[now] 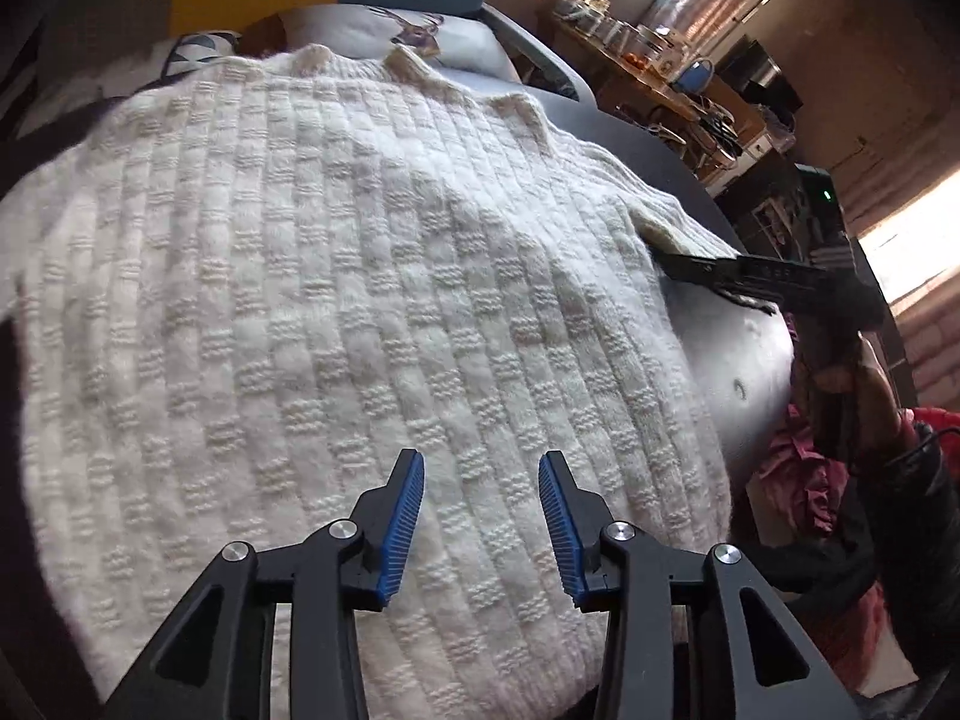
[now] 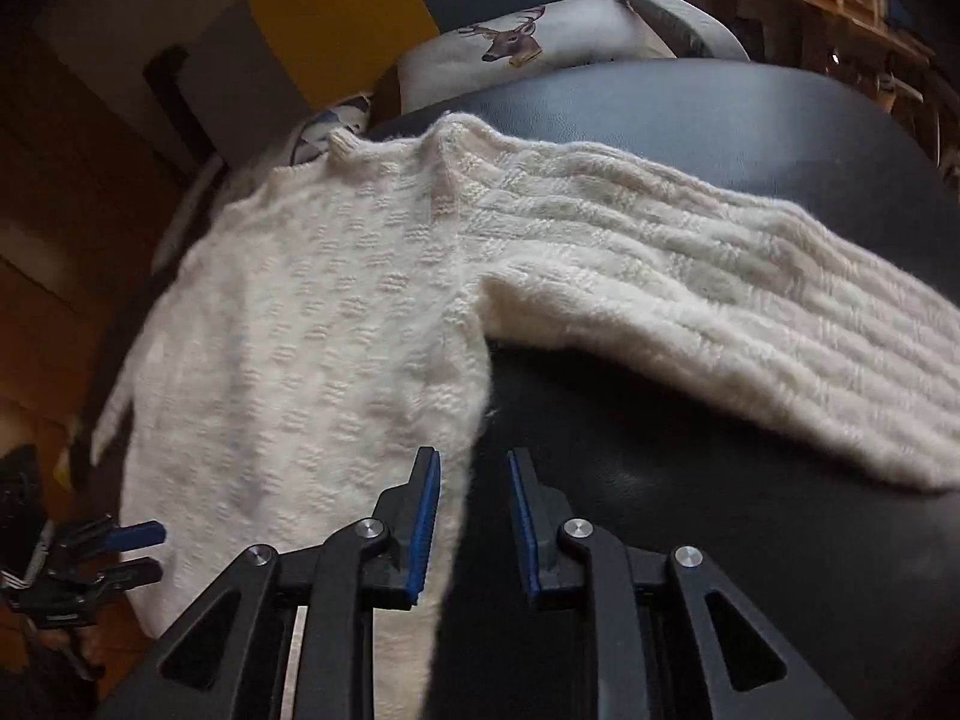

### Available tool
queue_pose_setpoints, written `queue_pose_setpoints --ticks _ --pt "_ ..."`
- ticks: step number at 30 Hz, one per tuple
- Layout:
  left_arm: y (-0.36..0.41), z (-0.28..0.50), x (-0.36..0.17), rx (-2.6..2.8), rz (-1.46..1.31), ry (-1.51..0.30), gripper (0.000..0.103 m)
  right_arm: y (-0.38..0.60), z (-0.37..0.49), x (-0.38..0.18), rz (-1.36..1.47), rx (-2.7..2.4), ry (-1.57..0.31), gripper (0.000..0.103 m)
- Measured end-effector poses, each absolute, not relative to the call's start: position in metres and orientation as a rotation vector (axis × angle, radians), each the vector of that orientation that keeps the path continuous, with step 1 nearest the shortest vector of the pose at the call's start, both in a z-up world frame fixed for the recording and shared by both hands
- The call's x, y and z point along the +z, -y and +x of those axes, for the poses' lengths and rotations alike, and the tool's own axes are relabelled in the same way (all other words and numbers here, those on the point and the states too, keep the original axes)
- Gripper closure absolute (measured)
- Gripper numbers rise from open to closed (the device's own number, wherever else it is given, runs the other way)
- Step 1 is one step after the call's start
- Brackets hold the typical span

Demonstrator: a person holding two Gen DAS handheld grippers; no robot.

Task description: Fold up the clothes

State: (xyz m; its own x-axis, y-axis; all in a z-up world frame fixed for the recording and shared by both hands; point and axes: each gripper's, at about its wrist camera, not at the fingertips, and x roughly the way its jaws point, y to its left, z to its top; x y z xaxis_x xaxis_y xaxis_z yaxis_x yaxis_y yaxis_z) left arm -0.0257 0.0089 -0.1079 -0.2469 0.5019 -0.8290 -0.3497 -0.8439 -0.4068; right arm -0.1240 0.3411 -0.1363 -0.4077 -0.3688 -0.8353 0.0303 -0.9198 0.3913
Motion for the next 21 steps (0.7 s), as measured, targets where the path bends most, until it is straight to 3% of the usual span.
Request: queue_pose_setpoints --ticks 5,10,15,21 --pt "0.112 -0.028 -0.098 2.361 -1.457 0.495 0.055 -0.305 -0.112 -0.112 1.377 -2.333 0.45 0.078" --pt "0.205 -0.025 -0.111 2.495 -1.478 0.729 0.053 -0.26 -0.105 -0.127 1.46 -2.274 0.359 0.078" --pt "0.209 -0.028 -0.137 2.402 -1.511 0.755 0.052 -0.253 -0.105 -0.144 1.526 -2.24 0.417 0.078" --pt "0.169 -0.04 -0.154 2.4 -1.562 0.617 0.054 -0.281 -0.107 -0.143 1.531 -2.258 0.585 0.076"
